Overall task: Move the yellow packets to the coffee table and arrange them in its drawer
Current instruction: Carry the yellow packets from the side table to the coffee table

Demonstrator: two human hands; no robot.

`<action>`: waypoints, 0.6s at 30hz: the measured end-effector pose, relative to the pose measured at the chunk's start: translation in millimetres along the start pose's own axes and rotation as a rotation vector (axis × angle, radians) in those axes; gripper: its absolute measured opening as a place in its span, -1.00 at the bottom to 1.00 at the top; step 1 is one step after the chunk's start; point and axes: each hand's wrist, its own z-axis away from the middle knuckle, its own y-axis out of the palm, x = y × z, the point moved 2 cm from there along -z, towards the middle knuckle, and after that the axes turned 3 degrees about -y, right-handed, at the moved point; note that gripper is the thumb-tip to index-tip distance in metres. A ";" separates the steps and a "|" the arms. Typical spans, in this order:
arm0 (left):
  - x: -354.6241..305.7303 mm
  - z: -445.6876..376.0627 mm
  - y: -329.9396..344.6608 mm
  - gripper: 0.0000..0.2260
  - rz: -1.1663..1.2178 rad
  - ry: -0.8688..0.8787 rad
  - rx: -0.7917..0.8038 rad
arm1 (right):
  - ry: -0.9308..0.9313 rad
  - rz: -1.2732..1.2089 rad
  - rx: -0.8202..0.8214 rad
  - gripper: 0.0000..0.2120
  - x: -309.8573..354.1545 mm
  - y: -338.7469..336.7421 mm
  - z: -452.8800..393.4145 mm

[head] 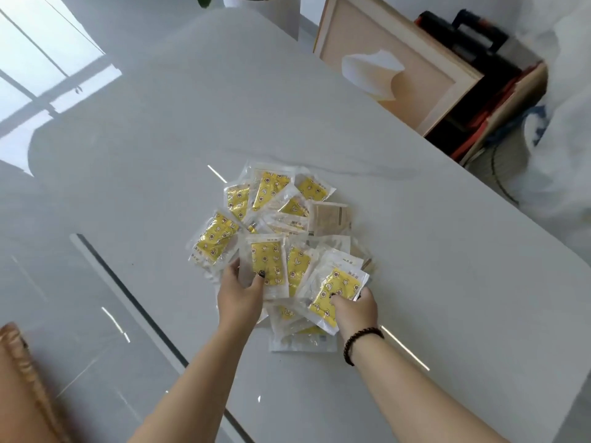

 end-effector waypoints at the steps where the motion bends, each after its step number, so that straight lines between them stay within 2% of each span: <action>1: -0.8 2.2 -0.3 -0.51 -0.015 0.001 -0.001 | -0.009 0.034 0.006 -0.56 1.2 -0.5 1.4; 5: -6.1 12.8 -0.9 -0.45 -0.087 0.022 -0.036 | 0.004 0.064 0.009 -0.50 8.8 -10.6 8.6; 8: -14.0 26.4 -1.9 -0.48 -0.084 0.053 -0.039 | 0.010 0.072 0.034 -0.45 16.6 -24.9 18.1; 18: -82.4 112.3 -9.4 -0.62 0.023 0.184 0.212 | -0.101 -0.169 0.093 -0.68 54.8 -78.4 84.5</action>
